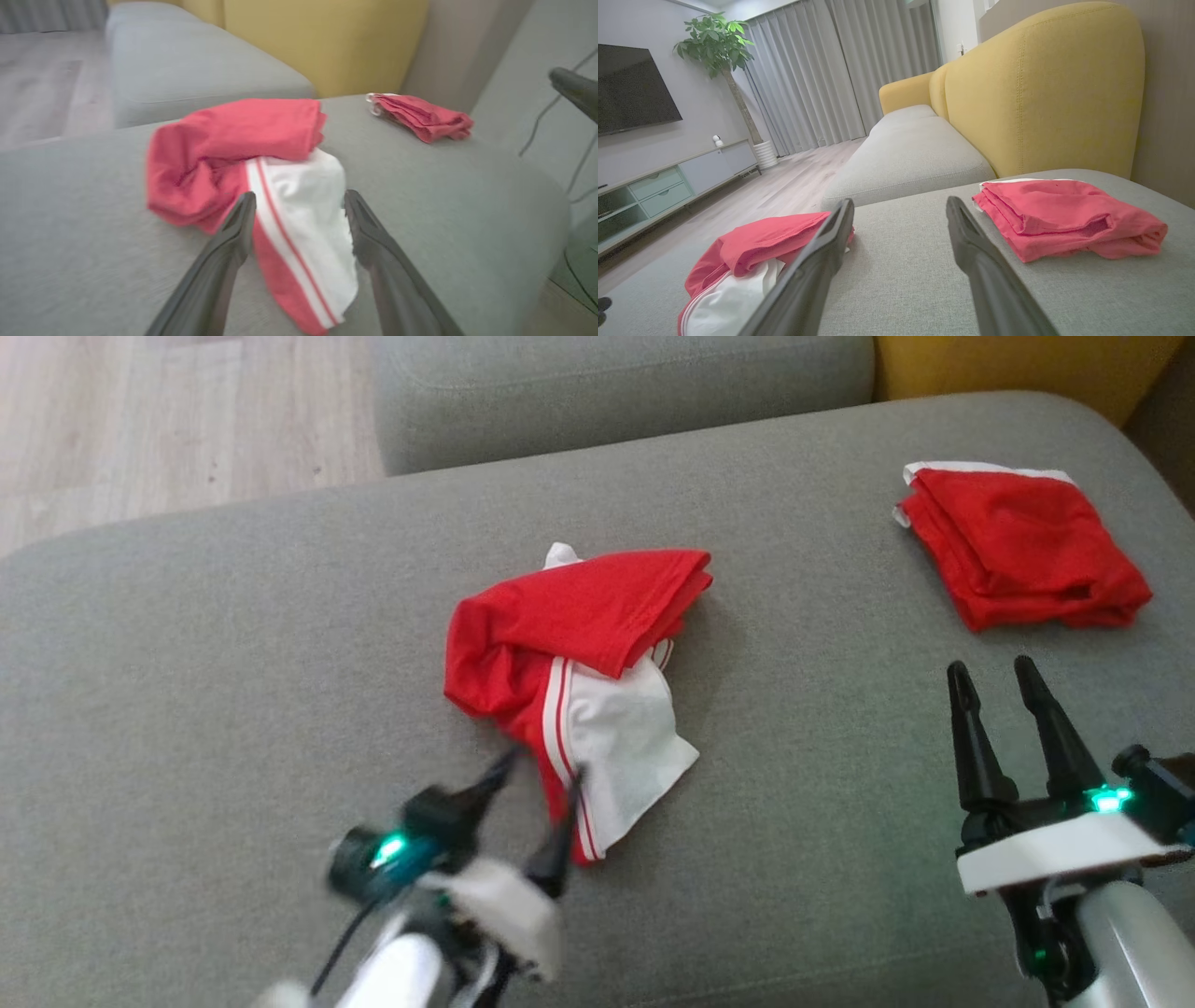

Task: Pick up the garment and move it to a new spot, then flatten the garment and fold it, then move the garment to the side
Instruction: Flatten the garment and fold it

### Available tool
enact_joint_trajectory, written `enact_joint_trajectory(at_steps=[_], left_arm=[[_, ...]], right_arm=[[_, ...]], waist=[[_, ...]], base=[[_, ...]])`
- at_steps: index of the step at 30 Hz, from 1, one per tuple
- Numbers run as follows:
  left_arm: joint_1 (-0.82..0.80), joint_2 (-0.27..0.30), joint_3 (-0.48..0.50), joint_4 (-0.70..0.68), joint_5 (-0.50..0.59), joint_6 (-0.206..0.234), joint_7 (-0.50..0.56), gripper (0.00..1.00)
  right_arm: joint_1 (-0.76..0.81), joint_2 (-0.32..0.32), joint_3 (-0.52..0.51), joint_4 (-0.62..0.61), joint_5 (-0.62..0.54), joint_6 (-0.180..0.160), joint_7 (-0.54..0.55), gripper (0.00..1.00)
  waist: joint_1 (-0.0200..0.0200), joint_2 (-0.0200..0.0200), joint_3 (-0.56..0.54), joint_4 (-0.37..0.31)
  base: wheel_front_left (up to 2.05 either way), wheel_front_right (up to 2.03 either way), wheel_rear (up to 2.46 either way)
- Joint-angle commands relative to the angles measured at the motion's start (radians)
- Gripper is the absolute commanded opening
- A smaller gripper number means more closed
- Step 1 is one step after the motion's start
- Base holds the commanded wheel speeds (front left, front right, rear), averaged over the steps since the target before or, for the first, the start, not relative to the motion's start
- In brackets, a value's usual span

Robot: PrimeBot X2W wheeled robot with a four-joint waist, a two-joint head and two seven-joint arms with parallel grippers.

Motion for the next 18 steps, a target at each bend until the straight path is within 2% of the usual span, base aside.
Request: enact_joint_trajectory(at_steps=[1, 4, 6, 9, 13, 18], left_arm=[[-0.085, -0.008, 0.009, -0.028, 0.001, -0.01, 0.016, 1.0], [-0.159, -0.015, -0.08, 0.013, -0.017, -0.039, 0.107, 1.0], [-0.211, -0.016, -0.131, 0.048, -0.031, -0.046, 0.168, 1.0], [-0.282, -0.017, -0.206, 0.092, -0.107, -0.043, 0.249, 1.0], [-0.381, -0.017, -0.273, 0.193, -0.162, -0.012, 0.318, 1.0], [-0.47, -0.017, -0.314, 0.359, -0.203, 0.057, 0.348, 1.0]], right_arm=[[-0.036, -0.013, 0.008, -0.038, -0.002, -0.001, -0.001, 1.0], [-0.052, -0.013, 0.011, -0.043, 0.001, -0.001, -0.002, 1.0], [-0.067, -0.011, 0.019, -0.043, 0.005, -0.001, -0.003, 1.0], [-0.091, -0.005, 0.035, -0.04, 0.013, -0.001, -0.006, 1.0], [-0.128, 0.009, 0.072, -0.034, 0.024, -0.001, -0.01, 1.0], [-0.166, 0.022, 0.103, -0.021, 0.039, -0.001, -0.013, 1.0]], waist=[[0.0, 0.0, 0.01, -0.01], [0.0, 0.0, 0.03, -0.033], [0.0, 0.0, 0.048, -0.057], [0.0, 0.0, 0.071, -0.094], [0.0, 0.0, 0.099, -0.145], [0.0, 0.0, 0.112, -0.193]], base=[[0.0, 0.0, 0.0], [0.0, 0.0, 0.0], [0.0, 0.0, 0.0], [0.0, 0.0, 0.0], [0.0, 0.0, 0.0], [0.0, 0.0, 0.0]])
